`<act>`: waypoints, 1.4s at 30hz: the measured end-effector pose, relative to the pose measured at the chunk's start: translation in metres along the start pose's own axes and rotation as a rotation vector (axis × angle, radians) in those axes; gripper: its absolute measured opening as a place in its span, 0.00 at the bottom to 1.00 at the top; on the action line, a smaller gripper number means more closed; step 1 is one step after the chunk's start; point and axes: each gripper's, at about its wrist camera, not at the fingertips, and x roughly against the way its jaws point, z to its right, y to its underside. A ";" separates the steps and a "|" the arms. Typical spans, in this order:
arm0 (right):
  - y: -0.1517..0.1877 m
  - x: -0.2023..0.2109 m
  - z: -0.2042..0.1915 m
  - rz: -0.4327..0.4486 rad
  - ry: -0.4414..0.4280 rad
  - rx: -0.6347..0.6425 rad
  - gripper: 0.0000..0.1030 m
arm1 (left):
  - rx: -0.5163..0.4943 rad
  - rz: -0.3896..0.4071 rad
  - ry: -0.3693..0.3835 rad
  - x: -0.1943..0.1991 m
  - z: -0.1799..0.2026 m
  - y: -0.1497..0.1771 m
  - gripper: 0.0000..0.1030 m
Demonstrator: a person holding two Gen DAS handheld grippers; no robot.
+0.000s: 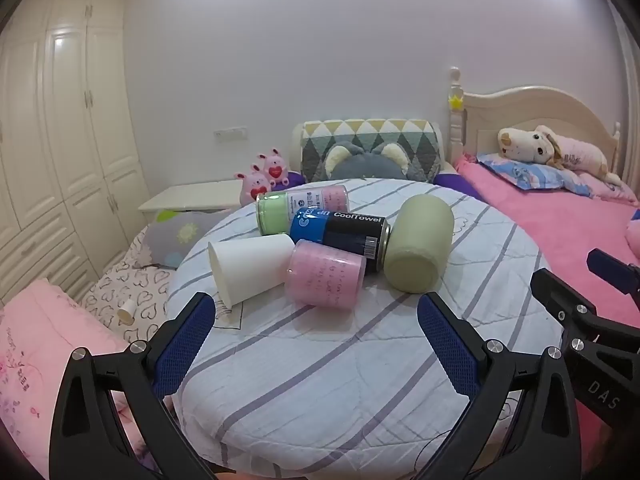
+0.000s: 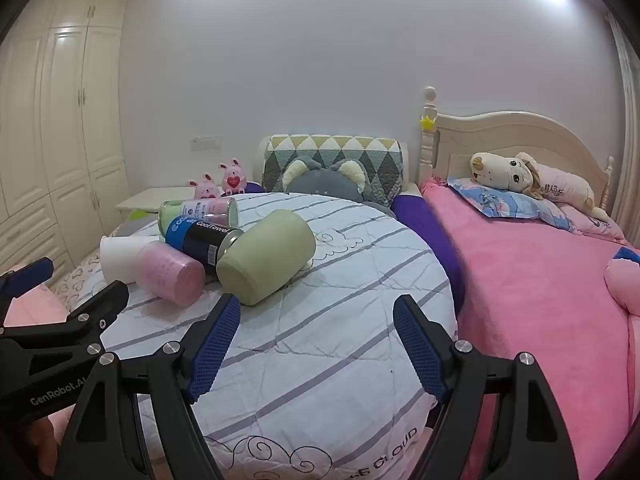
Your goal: Flip cup upright
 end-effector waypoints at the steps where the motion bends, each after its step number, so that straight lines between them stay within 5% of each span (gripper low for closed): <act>1: 0.000 0.000 0.000 -0.005 0.003 0.003 0.78 | -0.005 0.004 -0.002 0.000 0.001 0.000 0.99; 42: 0.003 0.000 0.009 -0.050 0.006 -0.016 0.78 | 0.037 0.005 0.011 0.003 -0.004 -0.002 0.99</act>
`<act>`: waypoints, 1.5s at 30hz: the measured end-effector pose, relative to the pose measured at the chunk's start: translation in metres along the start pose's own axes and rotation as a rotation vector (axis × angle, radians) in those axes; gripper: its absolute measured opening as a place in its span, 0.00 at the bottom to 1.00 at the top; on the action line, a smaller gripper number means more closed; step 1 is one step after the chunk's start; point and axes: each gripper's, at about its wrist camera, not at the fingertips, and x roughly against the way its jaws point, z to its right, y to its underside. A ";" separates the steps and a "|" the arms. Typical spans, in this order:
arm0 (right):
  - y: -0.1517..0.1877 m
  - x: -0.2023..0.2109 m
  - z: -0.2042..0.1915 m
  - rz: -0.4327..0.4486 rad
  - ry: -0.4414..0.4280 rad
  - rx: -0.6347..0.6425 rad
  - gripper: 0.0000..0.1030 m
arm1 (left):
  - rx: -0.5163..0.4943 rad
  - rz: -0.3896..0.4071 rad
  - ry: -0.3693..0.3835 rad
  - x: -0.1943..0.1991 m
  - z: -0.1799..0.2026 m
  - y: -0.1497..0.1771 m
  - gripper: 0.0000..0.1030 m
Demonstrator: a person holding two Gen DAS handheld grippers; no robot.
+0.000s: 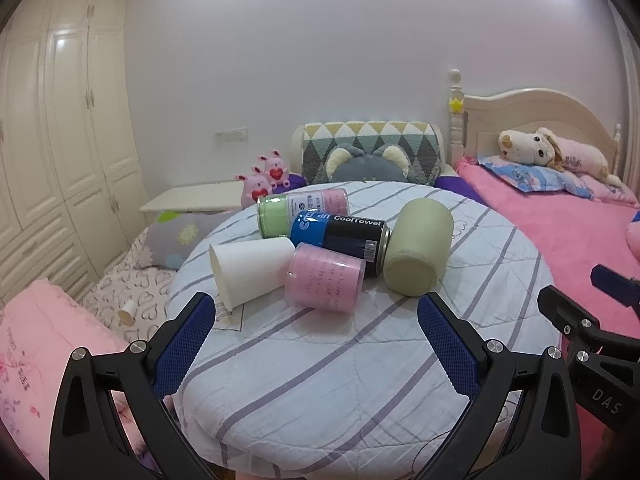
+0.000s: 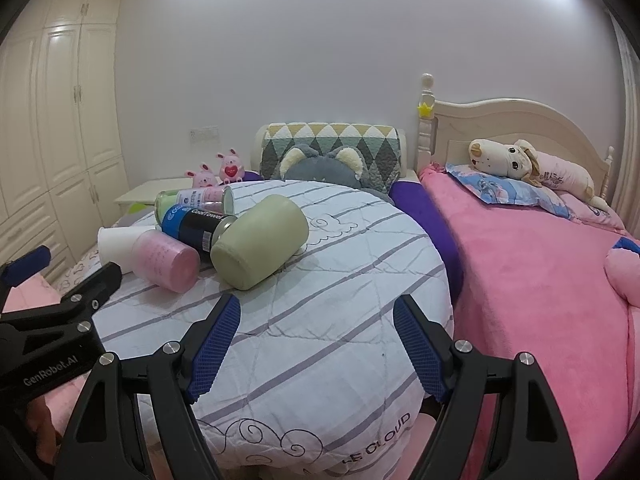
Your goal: Flip cup upright
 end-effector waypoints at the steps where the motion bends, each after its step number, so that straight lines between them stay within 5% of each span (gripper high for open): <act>1: 0.000 0.000 0.001 -0.002 -0.002 -0.002 0.78 | 0.005 -0.001 0.004 0.000 -0.001 0.000 0.99; 32: -0.001 -0.010 0.006 -0.055 -0.017 -0.050 0.78 | -0.006 -0.030 -0.001 -0.013 -0.007 0.004 0.99; 45: -0.013 -0.033 0.009 -0.112 0.015 -0.068 0.78 | -0.087 -0.076 0.094 -0.039 0.002 -0.018 0.99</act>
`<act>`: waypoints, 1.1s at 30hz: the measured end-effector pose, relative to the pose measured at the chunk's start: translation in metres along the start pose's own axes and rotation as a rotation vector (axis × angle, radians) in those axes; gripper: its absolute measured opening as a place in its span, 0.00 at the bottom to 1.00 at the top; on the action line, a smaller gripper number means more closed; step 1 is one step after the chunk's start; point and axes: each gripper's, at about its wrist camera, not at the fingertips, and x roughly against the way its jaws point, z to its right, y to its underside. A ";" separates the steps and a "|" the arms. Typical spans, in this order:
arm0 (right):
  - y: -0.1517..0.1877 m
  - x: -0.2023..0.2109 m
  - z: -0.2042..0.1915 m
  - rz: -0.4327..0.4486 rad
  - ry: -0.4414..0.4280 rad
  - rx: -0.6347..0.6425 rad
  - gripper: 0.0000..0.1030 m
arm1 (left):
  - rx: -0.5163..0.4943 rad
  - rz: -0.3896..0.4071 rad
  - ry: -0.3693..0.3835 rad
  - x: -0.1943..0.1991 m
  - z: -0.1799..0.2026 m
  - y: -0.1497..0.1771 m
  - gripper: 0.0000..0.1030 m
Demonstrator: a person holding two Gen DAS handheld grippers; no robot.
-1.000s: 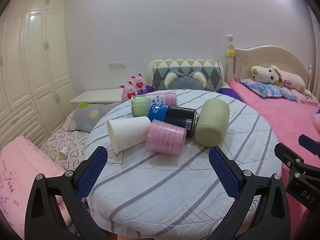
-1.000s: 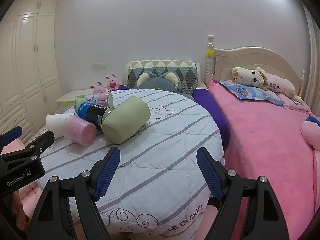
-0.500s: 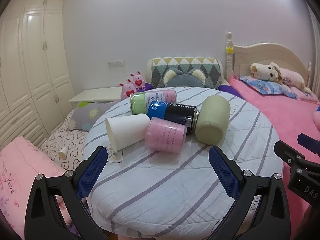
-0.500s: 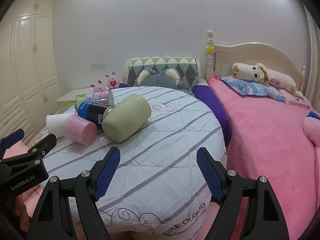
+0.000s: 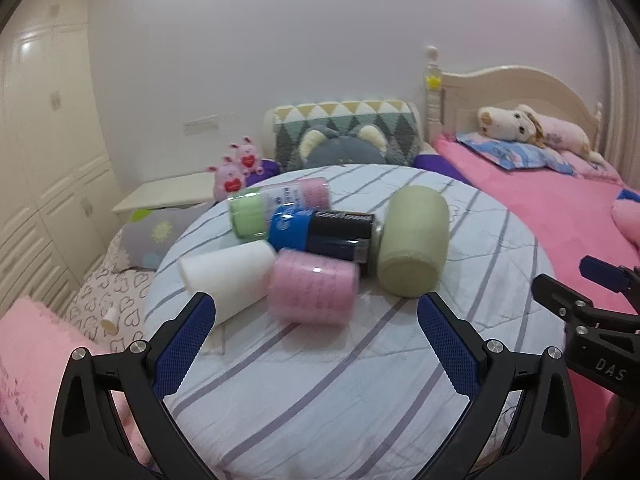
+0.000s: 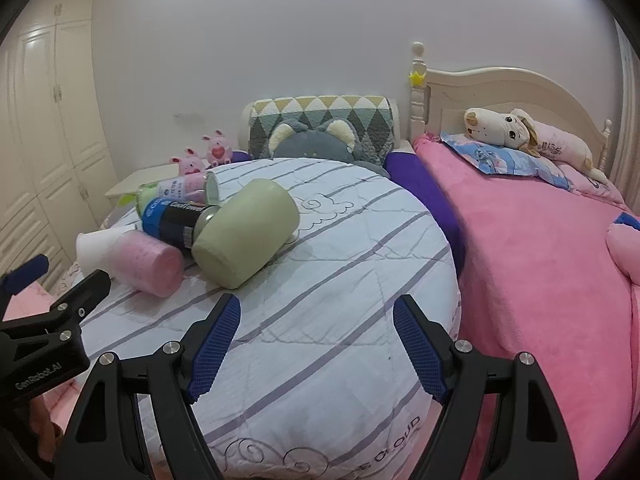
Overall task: Flip cup upright
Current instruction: 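Move the left tool to the pale green cup lying on its side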
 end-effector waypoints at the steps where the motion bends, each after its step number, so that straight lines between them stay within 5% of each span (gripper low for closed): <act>1: -0.002 -0.003 0.003 -0.008 0.002 -0.002 0.78 | -0.008 -0.004 0.001 -0.003 0.004 -0.004 0.99; 8: -0.014 -0.025 0.026 -0.035 0.008 -0.033 0.78 | -0.067 -0.050 0.103 -0.024 0.033 -0.029 0.99; 33: -0.035 -0.104 0.103 -0.173 -0.063 -0.178 0.78 | -0.245 -0.323 0.145 -0.134 0.109 -0.088 0.99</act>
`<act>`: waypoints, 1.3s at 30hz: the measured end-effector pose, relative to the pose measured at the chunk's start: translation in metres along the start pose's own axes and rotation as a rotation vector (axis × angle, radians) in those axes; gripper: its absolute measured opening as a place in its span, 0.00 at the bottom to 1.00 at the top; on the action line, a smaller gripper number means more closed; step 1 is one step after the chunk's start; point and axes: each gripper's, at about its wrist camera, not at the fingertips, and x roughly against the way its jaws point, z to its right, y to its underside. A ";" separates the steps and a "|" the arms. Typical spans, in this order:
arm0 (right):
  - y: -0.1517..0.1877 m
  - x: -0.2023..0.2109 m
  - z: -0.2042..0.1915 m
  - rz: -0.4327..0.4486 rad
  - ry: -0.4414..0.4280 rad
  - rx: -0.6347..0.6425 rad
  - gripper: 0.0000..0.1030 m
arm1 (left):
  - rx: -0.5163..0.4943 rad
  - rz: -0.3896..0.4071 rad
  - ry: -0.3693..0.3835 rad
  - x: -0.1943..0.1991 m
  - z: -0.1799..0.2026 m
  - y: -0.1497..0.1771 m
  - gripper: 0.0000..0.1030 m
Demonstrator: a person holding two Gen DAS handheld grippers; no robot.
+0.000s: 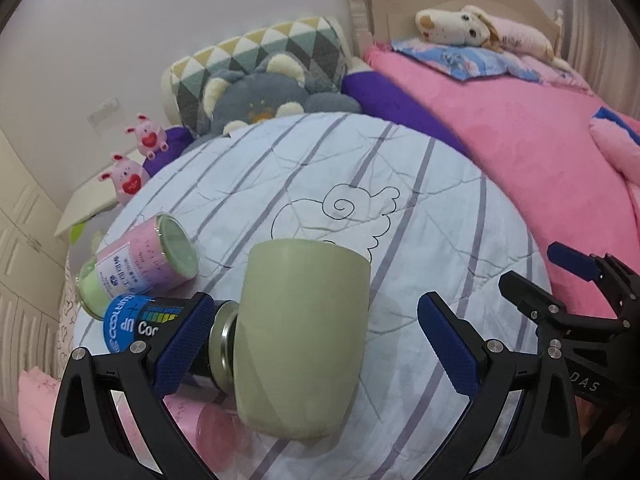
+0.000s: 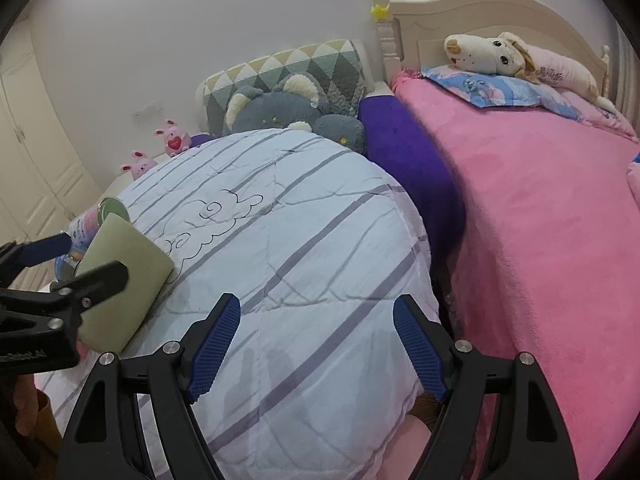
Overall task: Flip cup upright
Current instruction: 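Move the left tool to the pale green cup lying on its side, then close the left gripper around the pale green cup's body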
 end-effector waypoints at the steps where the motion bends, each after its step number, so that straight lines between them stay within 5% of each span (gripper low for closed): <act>1: -0.002 -0.002 0.001 0.000 0.001 0.001 0.78 | -0.003 -0.005 0.000 -0.002 0.000 -0.001 0.99; 6: -0.007 -0.007 0.005 -0.008 -0.003 0.003 0.78 | 0.000 -0.067 0.027 -0.018 0.002 -0.001 0.99; 15: -0.006 -0.019 0.012 -0.047 -0.011 -0.028 0.78 | -0.033 -0.098 -0.088 -0.031 -0.001 0.006 0.79; 25: -0.007 -0.019 0.010 -0.052 -0.004 -0.027 0.78 | 0.028 -0.080 0.016 -0.017 -0.014 0.007 0.79; 39: -0.004 -0.017 0.005 -0.066 0.003 -0.018 0.78 | 0.047 -0.018 0.034 0.004 -0.016 0.007 0.79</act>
